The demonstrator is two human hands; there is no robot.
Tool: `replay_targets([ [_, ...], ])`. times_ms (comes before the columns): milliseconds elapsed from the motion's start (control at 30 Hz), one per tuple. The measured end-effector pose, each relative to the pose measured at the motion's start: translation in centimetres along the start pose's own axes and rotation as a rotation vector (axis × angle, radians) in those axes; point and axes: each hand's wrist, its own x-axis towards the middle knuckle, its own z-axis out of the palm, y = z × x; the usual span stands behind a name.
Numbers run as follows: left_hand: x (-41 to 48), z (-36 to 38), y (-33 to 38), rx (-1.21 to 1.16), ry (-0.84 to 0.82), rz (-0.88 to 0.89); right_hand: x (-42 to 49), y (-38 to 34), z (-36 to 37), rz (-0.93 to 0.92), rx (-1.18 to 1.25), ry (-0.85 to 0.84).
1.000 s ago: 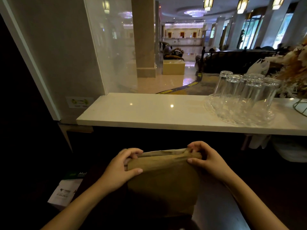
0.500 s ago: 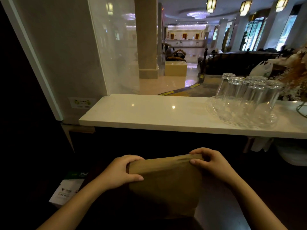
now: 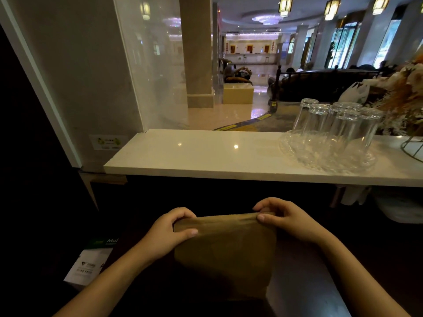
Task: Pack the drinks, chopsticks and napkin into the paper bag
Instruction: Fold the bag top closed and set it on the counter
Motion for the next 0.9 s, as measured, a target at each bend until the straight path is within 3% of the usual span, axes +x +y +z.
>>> replay_targets([
  [67, 0.2, -0.1, -0.1, -0.054, 0.032, 0.004, 0.1, -0.3, -0.2, 0.026, 0.048, -0.035],
  [133, 0.2, -0.3, -0.1, -0.058, -0.018, -0.034, 0.2, -0.6, -0.2, 0.06, -0.082, -0.12],
  [233, 0.3, -0.5, 0.1, -0.032, -0.179, -0.134, 0.4, -1.0, 0.0, 0.093, -0.307, -0.227],
  [367, 0.7, -0.6, 1.1, 0.18, -0.379, -0.195, 0.4, -1.8, 0.1, 0.05, -0.337, -0.224],
  [500, 1.4, -0.4, 2.2, 0.404, -0.315, -0.102, 0.4, -2.3, -0.1, 0.037, -0.387, -0.24],
  [633, 1.5, 0.2, 2.6, 0.417, -0.222, -0.024, 0.4, -2.9, -0.8, 0.017, -0.452, -0.247],
  [800, 1.4, 0.4, 1.9, 0.444, -0.102, 0.066, 0.6, -2.7, -0.9, -0.033, -0.271, -0.14],
  [900, 1.5, 0.7, 1.6, 0.473, -0.077, 0.071, 0.6, -1.8, -0.6, 0.009, -0.439, -0.178],
])
